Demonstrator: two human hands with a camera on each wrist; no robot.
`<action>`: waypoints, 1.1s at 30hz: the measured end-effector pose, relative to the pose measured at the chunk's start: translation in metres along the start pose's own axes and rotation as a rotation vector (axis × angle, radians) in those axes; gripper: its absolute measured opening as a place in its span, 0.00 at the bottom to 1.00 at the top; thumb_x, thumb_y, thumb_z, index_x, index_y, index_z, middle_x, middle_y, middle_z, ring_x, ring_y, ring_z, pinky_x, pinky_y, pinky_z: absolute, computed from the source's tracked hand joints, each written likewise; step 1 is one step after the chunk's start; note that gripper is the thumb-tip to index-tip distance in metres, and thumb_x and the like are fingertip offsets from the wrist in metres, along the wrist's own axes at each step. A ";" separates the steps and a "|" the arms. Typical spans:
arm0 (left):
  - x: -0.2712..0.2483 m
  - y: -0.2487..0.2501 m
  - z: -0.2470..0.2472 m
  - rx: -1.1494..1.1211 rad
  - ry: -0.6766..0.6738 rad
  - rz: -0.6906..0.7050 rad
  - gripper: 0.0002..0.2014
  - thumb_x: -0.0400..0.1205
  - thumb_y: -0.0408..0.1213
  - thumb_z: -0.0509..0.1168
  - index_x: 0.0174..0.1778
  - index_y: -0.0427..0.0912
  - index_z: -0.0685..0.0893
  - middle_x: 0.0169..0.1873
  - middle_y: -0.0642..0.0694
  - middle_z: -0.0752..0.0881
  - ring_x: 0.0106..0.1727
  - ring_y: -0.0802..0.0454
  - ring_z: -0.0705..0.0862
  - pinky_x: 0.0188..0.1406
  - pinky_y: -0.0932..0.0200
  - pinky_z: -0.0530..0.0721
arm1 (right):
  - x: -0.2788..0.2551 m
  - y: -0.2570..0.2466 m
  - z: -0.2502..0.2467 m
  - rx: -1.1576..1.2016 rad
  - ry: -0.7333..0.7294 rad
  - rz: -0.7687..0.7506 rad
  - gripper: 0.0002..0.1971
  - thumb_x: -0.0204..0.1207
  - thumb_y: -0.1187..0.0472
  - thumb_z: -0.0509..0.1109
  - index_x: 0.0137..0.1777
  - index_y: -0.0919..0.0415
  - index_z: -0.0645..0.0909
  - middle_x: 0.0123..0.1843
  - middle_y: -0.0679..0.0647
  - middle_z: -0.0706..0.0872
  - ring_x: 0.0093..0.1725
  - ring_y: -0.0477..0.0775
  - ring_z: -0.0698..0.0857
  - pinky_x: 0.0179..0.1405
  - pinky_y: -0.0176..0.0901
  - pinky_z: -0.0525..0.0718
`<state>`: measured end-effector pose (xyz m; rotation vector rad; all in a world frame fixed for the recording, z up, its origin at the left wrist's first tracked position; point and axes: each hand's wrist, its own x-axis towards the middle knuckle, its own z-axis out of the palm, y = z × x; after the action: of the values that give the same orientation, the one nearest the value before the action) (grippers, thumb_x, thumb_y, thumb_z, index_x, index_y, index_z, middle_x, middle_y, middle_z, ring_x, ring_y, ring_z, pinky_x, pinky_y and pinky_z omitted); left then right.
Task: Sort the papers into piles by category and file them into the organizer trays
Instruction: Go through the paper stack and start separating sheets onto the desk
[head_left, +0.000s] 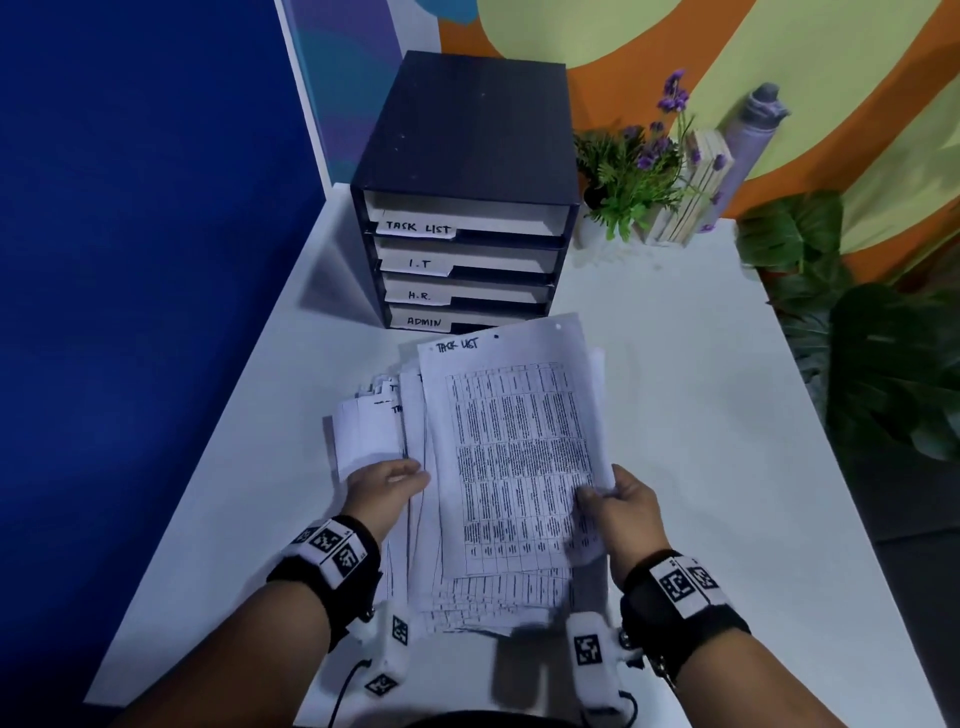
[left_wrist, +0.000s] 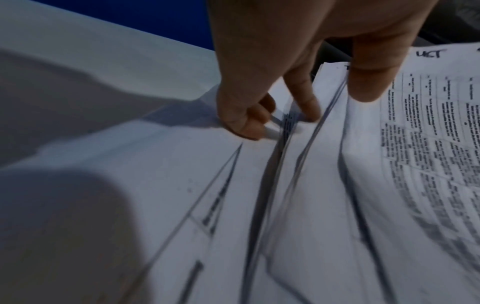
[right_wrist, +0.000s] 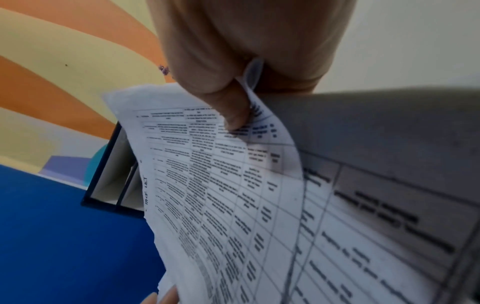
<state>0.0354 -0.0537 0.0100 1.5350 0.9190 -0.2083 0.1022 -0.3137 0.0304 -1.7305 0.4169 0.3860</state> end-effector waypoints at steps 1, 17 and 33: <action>0.000 0.000 -0.001 -0.025 -0.033 0.008 0.06 0.77 0.37 0.73 0.47 0.53 0.87 0.56 0.48 0.86 0.58 0.50 0.83 0.65 0.54 0.78 | 0.001 -0.001 -0.001 0.012 -0.006 0.010 0.10 0.75 0.78 0.65 0.38 0.64 0.78 0.26 0.59 0.77 0.27 0.55 0.76 0.31 0.48 0.78; 0.007 -0.007 0.002 -0.047 0.295 0.159 0.32 0.76 0.24 0.71 0.72 0.54 0.72 0.53 0.37 0.81 0.51 0.40 0.83 0.57 0.49 0.83 | 0.017 0.005 -0.020 -0.126 0.113 0.072 0.06 0.77 0.71 0.67 0.42 0.67 0.85 0.33 0.62 0.88 0.30 0.59 0.85 0.31 0.45 0.84; 0.002 0.006 0.005 0.083 0.091 0.137 0.47 0.76 0.31 0.75 0.84 0.57 0.53 0.82 0.45 0.62 0.82 0.47 0.63 0.78 0.48 0.65 | 0.013 0.002 0.004 -0.307 -0.124 -0.004 0.07 0.72 0.70 0.67 0.36 0.59 0.77 0.32 0.62 0.80 0.31 0.57 0.80 0.34 0.59 0.87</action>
<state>0.0421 -0.0571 0.0120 1.6890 0.8815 -0.0793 0.1126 -0.3107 0.0223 -1.9914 0.2739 0.5751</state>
